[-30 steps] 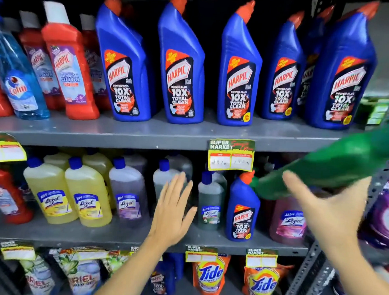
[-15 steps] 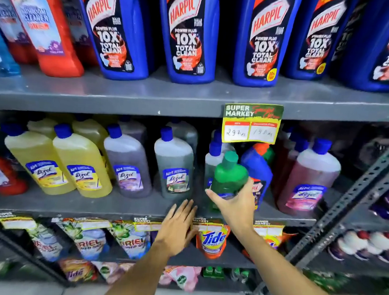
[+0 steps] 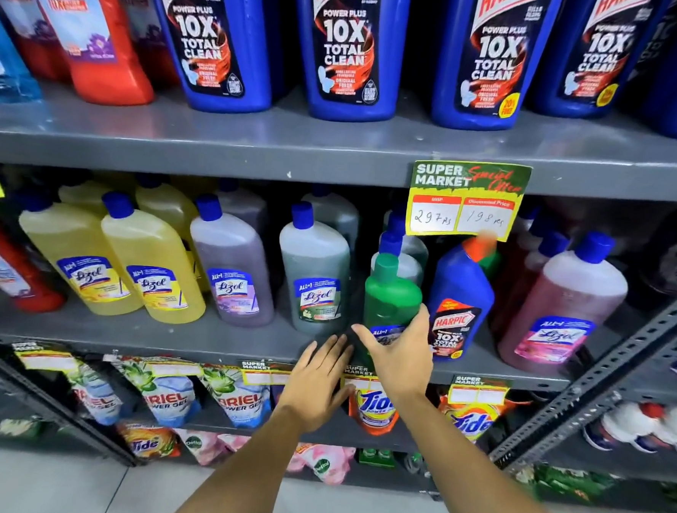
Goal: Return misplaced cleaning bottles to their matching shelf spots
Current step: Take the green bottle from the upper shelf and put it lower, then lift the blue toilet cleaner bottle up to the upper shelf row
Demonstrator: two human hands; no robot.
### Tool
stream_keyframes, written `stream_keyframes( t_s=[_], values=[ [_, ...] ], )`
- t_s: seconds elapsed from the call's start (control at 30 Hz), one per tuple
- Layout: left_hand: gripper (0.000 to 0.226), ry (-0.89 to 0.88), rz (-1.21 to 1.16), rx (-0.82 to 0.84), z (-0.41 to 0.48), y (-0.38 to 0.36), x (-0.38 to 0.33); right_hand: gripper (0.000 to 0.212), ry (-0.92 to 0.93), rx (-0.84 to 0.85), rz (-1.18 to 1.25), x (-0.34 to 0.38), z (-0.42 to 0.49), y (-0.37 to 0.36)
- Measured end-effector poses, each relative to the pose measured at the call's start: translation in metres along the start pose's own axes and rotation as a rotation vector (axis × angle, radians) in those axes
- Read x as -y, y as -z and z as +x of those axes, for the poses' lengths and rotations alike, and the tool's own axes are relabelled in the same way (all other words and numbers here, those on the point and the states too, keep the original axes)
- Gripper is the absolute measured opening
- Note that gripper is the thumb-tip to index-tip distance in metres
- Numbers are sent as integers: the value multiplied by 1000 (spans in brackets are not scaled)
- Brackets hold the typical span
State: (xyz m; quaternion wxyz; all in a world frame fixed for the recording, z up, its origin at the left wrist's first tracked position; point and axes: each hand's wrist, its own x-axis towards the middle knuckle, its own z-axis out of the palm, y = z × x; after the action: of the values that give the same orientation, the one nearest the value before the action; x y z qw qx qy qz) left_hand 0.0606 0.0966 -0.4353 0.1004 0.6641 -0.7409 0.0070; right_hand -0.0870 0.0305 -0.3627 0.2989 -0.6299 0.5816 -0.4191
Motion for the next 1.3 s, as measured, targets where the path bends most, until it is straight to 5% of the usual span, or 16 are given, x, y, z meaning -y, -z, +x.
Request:
stream_keyframes(
  t_s=[0.23, 0.4, 0.5, 0.73, 1.17, 1.3],
  values=[
    [62, 1, 34, -13, 1, -2, -1, 95, 55, 107, 196, -19, -19, 15],
    [61, -7, 88, -12, 1, -2, -1, 60, 183, -275, 238, -38, -17, 59],
    [60, 5, 78, -20, 0, -2, -4, 84, 176, -368, 114, -40, 14, 74],
    [62, 18, 77, 20, 0, 0, -5, 133, 72, -54, -3, -42, 49, 66],
    [71, 61, 104, 147, -2, 28, -13, 128, 74, -84, 106, -51, 42, 81],
    [59, 57, 31, -222, -7, 92, -33, 128, 139, -98, 181, -56, 12, 110]
  ],
)
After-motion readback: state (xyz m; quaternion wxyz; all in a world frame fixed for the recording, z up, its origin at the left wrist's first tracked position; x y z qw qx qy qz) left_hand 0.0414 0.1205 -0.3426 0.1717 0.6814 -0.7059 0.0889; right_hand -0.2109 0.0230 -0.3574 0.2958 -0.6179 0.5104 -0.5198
